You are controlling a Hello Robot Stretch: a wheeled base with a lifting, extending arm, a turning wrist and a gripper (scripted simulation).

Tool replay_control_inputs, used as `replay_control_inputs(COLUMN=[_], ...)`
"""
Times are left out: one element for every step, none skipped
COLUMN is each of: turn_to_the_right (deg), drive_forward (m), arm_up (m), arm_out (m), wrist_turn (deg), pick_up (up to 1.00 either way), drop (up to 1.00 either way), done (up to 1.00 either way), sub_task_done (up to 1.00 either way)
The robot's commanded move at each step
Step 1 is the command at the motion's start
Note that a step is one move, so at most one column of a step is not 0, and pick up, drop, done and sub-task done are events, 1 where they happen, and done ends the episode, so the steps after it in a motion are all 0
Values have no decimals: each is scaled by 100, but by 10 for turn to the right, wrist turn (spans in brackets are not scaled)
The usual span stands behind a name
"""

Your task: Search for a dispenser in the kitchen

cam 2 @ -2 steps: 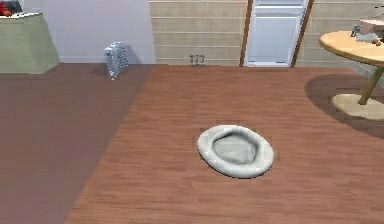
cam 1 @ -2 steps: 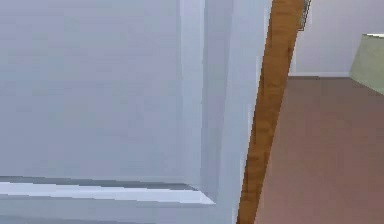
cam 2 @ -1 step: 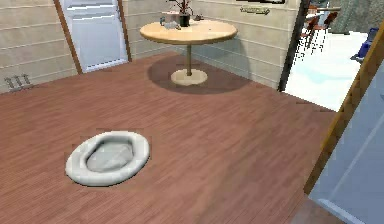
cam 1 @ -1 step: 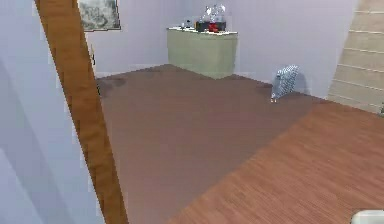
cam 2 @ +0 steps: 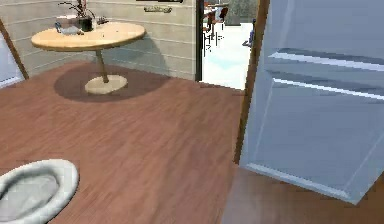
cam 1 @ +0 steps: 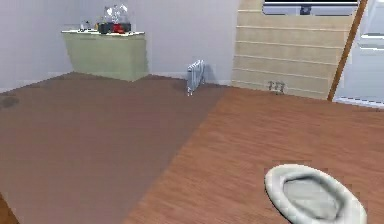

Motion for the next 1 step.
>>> replay_control_inputs(turn_to_the_right=[0], drive_forward=[80], arm_up=[0], arm_out=[0], wrist_turn=[0], pick_up=[0], drop=[0], done=[0], sub_task_done=[0])
